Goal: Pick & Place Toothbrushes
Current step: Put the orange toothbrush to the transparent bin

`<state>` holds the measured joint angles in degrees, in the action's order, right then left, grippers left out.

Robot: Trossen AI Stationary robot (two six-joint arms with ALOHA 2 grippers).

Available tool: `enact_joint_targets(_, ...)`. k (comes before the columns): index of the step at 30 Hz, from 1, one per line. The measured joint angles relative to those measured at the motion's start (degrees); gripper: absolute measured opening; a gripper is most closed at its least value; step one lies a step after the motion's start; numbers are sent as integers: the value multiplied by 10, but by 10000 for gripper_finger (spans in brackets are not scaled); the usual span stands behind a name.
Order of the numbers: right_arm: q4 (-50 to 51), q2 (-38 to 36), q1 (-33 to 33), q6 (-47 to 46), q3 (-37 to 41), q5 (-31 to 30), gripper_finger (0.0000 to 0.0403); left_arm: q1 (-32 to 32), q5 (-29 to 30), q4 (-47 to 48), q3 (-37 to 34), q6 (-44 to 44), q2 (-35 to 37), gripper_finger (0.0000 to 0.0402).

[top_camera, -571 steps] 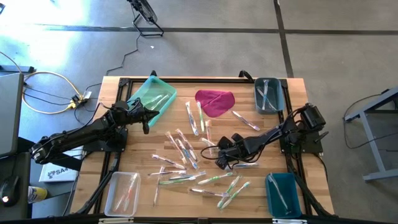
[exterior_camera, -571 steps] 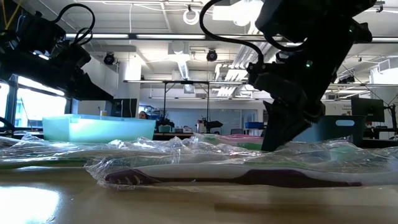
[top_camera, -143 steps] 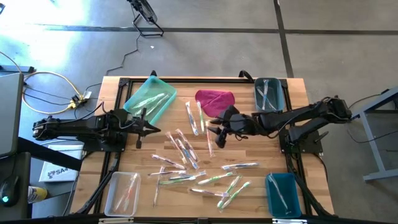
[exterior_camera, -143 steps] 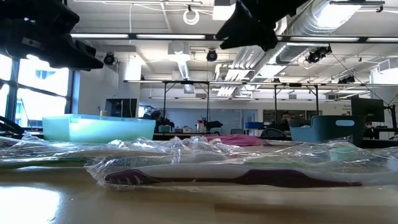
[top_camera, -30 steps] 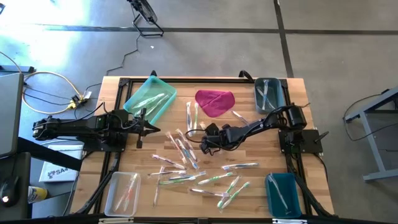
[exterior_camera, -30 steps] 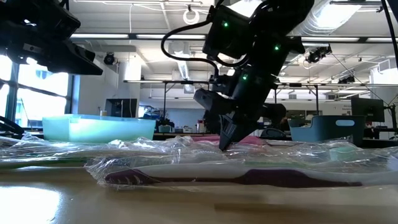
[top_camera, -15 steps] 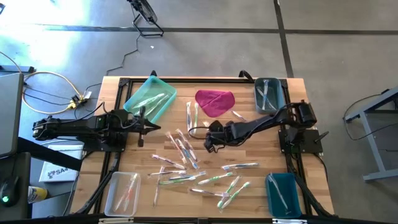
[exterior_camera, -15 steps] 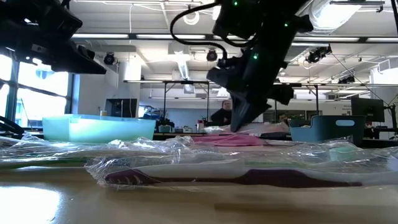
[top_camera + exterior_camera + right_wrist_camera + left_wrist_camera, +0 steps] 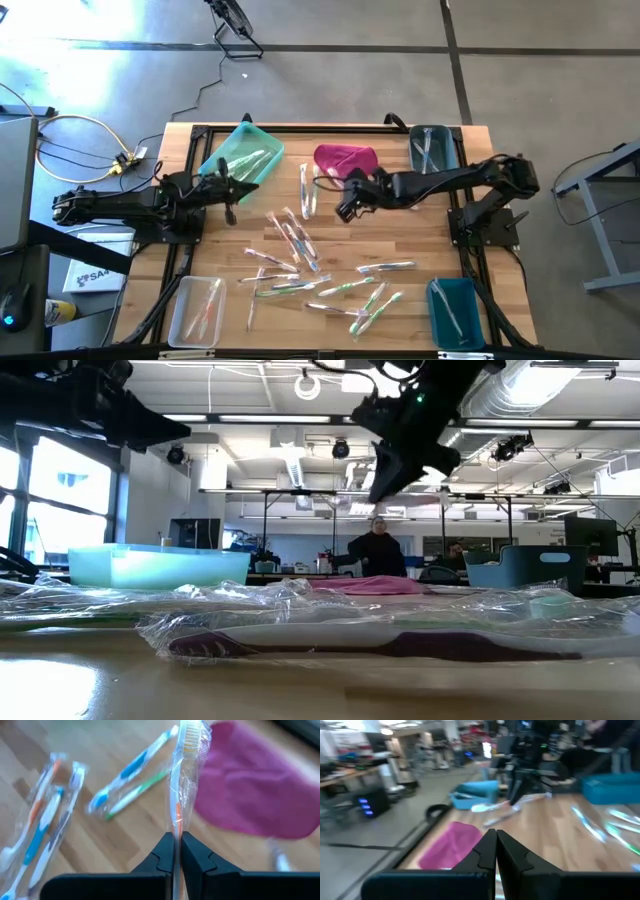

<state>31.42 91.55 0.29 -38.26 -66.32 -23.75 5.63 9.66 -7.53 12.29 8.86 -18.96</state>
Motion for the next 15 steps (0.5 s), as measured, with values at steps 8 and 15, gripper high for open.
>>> enact_joint_targets(8,-21,-28,-33,78,-1,-8,8,0,13,-5,0,12,0,2)
enact_joint_targets(15,-55,-28,-57,120,-1,-3,8,0,15,-24,0,14,0,1)
